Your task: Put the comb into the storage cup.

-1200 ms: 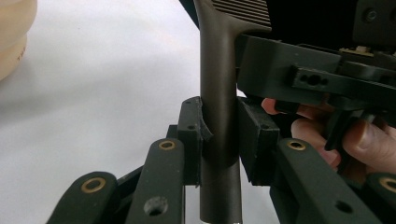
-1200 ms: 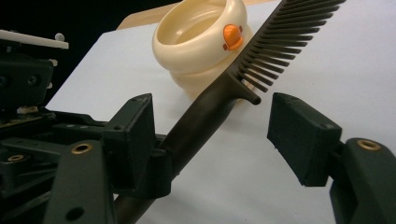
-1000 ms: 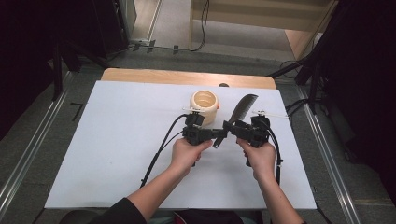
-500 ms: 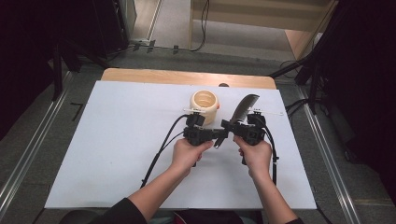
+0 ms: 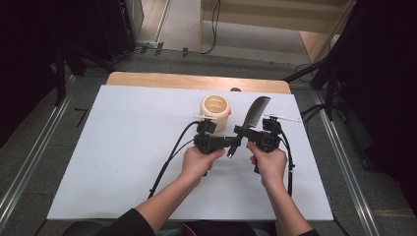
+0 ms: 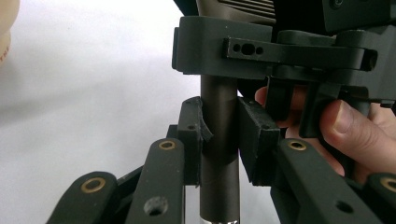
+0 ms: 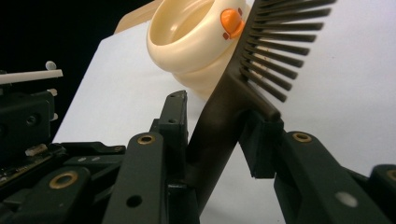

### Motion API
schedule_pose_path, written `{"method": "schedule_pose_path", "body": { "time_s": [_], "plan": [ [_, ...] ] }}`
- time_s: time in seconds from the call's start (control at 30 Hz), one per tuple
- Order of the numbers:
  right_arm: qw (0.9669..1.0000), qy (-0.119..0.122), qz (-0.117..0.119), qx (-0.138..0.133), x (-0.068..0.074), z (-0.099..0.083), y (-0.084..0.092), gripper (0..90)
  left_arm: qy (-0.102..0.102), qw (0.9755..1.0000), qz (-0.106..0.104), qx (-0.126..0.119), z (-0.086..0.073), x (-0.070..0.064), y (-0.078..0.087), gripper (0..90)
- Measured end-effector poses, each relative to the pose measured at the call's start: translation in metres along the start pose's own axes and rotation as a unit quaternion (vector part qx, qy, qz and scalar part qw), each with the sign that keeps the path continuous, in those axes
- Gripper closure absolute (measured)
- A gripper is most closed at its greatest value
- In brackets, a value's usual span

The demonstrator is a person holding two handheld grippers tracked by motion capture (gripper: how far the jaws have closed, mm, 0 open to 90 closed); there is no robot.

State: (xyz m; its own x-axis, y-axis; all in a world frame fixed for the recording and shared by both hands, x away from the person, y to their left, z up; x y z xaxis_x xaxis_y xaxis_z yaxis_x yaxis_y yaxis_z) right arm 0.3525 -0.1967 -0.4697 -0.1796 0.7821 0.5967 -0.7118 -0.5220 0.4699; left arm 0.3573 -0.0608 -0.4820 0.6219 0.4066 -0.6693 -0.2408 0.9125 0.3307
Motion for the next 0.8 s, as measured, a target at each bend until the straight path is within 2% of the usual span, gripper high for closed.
{"method": "schedule_pose_path", "body": {
  "time_s": [0.37, 0.7, 0.8],
  "plan": [
    [0.9998, -0.020, 0.008, 0.000, 0.0000, 0.0008, 0.0005, 66.3, 0.000, 1.0000, -0.003, 0.003, -0.0006, 0.0002, -0.0006, 72.6],
    [0.9994, -0.026, 0.020, 0.007, 0.0008, -0.0002, 0.0012, 68.6, -0.001, 0.9999, -0.007, 0.010, -0.0015, 0.0003, -0.0006, 71.9],
    [0.9996, -0.022, 0.020, 0.006, 0.0014, -0.0002, 0.0027, 69.2, -0.003, 0.9996, -0.021, 0.018, -0.0021, -0.0002, -0.0005, 69.4]
  ]
}}
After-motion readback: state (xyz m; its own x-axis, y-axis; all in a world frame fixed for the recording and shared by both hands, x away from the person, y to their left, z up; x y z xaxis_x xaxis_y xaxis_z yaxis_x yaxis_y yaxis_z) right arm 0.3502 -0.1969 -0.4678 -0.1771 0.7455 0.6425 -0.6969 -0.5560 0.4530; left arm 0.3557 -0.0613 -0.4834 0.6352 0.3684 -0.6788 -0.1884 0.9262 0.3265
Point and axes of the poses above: each handheld gripper's, and its own axes: y roughly backward along the jaws, z roughly out of its top, x roughly to its left, the point moved 5 cm from there along -y, roughly forward along the jaws, and after that the axes turned 8 degrees about -x, right-handed, at the moved point
